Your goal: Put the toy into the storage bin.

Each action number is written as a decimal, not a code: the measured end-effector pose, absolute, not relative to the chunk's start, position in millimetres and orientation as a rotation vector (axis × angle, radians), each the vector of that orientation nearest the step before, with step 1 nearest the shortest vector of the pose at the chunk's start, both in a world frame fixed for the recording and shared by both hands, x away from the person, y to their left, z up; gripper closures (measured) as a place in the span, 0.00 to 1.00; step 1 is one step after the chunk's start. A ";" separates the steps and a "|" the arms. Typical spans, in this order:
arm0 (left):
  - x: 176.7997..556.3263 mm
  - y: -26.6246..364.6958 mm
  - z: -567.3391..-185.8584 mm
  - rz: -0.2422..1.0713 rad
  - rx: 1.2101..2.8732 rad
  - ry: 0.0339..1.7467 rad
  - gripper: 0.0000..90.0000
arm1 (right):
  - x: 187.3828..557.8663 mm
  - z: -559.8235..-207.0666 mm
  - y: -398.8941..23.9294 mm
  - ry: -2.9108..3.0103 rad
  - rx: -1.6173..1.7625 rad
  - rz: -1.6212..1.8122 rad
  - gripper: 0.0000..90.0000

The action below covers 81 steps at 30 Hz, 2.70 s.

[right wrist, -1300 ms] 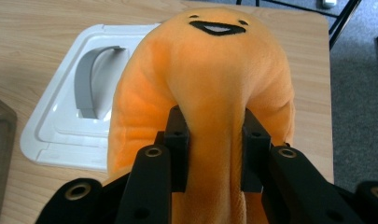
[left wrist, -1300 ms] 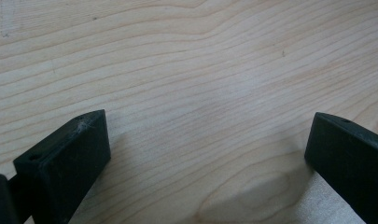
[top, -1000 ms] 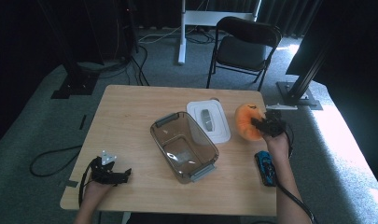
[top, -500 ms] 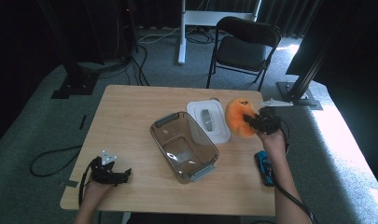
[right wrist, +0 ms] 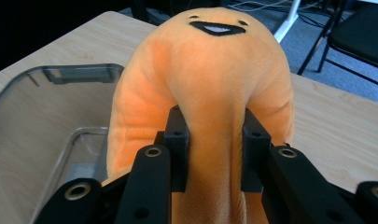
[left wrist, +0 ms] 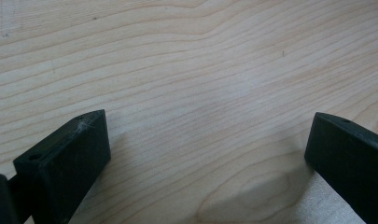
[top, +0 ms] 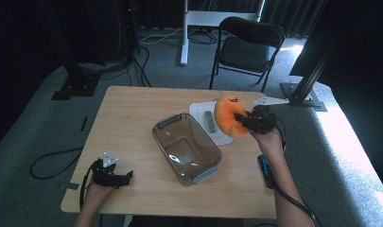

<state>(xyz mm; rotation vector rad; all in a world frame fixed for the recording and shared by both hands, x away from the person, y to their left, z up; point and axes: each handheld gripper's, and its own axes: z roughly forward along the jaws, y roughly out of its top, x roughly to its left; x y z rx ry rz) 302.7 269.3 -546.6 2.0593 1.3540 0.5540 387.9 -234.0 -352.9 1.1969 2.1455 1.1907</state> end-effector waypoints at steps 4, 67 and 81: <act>302.7 269.3 -546.6 0.554 2.059 1.354 0.01 | 384.5 -348.3 -223.2 2.165 1.160 1.224 0.78; 302.7 269.5 -546.5 0.550 2.061 1.352 0.01 | 349.7 -408.3 -115.4 2.620 0.757 1.204 0.76; 302.7 269.5 -546.5 0.552 2.060 1.352 0.01 | 356.6 -426.3 -105.7 2.705 0.772 1.106 0.72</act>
